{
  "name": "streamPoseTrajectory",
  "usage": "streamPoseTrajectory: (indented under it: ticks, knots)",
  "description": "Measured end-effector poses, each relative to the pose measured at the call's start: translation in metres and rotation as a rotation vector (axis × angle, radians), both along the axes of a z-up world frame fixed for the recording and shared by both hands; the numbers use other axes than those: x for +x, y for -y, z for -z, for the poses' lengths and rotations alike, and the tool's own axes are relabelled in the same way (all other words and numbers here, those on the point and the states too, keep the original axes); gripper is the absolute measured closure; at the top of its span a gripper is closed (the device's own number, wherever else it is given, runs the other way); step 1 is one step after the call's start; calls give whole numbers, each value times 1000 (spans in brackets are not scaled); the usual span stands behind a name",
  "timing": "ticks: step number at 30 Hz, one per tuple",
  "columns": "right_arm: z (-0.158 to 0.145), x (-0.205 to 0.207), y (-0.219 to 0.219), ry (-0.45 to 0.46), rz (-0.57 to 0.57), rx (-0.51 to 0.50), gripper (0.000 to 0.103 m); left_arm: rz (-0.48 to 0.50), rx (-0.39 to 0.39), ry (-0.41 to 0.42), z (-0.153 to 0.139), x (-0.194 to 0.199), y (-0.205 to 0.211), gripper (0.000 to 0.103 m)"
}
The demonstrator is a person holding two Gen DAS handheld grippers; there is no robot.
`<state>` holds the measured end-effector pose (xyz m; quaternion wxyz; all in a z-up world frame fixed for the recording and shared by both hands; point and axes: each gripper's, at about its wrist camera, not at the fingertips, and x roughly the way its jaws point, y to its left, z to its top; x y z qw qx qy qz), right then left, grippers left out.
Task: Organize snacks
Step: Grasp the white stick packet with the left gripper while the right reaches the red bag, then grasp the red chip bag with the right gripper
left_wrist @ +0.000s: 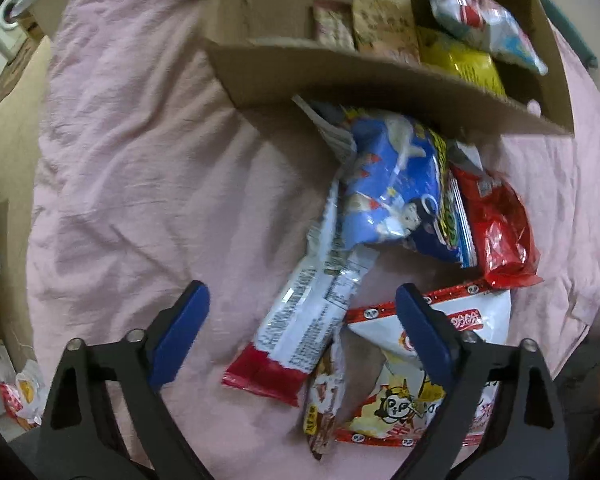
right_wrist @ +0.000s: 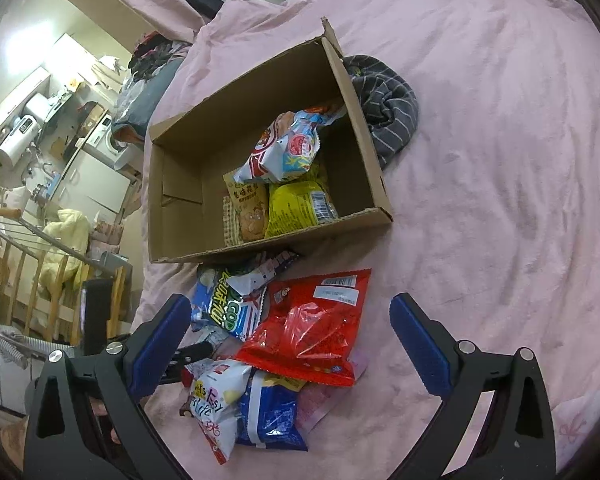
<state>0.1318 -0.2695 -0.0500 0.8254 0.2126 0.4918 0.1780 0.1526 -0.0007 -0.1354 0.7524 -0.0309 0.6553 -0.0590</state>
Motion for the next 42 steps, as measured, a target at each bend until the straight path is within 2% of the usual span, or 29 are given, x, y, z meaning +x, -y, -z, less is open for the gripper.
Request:
streamPoseTrajectory:
  ticks: [4,6,7,9,14,18,21,26,29,34,36,39,42]
  knots:
    - [2,-1,3,-1,4,-1,1,22,24,-20,8,3,9,29]
    - [3,-2,5,-6,7,-4,1,39,57,-9,11,5,14,50]
    - [4,-2,5,-8,9,-5,1,52,74,-10,14,5,16,53]
    - [4,-1,5,-14,8,-4,1,58,82,-20,18,4,18,67]
    - [4,-1,4,-17,9,-12,1,47,96,12,7,-6,9,73]
    - [18,6,1,-92,21,-20,1,-28,117,61,-9,-16,-5,74]
    - [36,13,-7,-183,16,7,1,-106,83,96,-21,-19,-24,75]
    - [71,27,-26,-317,12,-25,1,-170,50,152,-40,-20,-41,78]
    - [88,34,-36,-367,6,-31,1,-187,16,159,-51,-20,-50,88]
    - [100,40,-49,-395,-31,-76,2,-147,-21,153,-61,-17,-50,90]
    - [101,42,-51,-387,-50,-85,16,-133,-25,146,-58,-14,-47,90]
    - [99,42,-50,-372,-61,-108,41,-122,-33,135,-55,-12,-42,91]
    - [95,40,-43,-360,-62,-94,51,-136,-38,131,-53,-10,-45,91]
